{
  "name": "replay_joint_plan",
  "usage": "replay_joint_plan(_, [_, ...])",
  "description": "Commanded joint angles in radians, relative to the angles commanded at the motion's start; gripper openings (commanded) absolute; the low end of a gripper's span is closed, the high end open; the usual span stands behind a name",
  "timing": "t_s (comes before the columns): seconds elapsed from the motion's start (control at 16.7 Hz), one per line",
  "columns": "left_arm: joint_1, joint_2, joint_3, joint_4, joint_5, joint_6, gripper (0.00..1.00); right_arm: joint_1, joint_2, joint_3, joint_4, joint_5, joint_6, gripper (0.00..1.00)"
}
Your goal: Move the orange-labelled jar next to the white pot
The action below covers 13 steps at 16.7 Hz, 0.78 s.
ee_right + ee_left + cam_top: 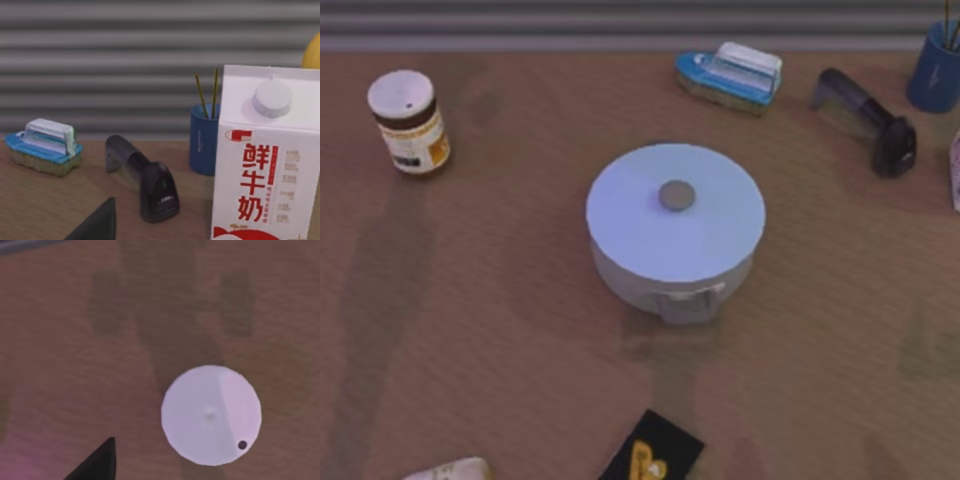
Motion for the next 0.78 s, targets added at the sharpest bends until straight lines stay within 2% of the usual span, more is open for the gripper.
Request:
replay_joint_plan(0.24, [0.007,0.286,0.260,-0.146,-0.011,0.017,1.00,0.000,0.000,0.000,0.000,0.000,0.000,1.00])
replay_joint_plan(0.42, [0.010,0.430,0.378,-0.221,-0.017,0.023,1.00,0.000,0.000,0.000,0.000,0.000,0.000,1.00])
replay_joint_plan(0.78, [0.012,0.490,0.423,-0.252,-0.020,0.026,1.00,0.000,0.000,0.000,0.000,0.000,0.000,1.00])
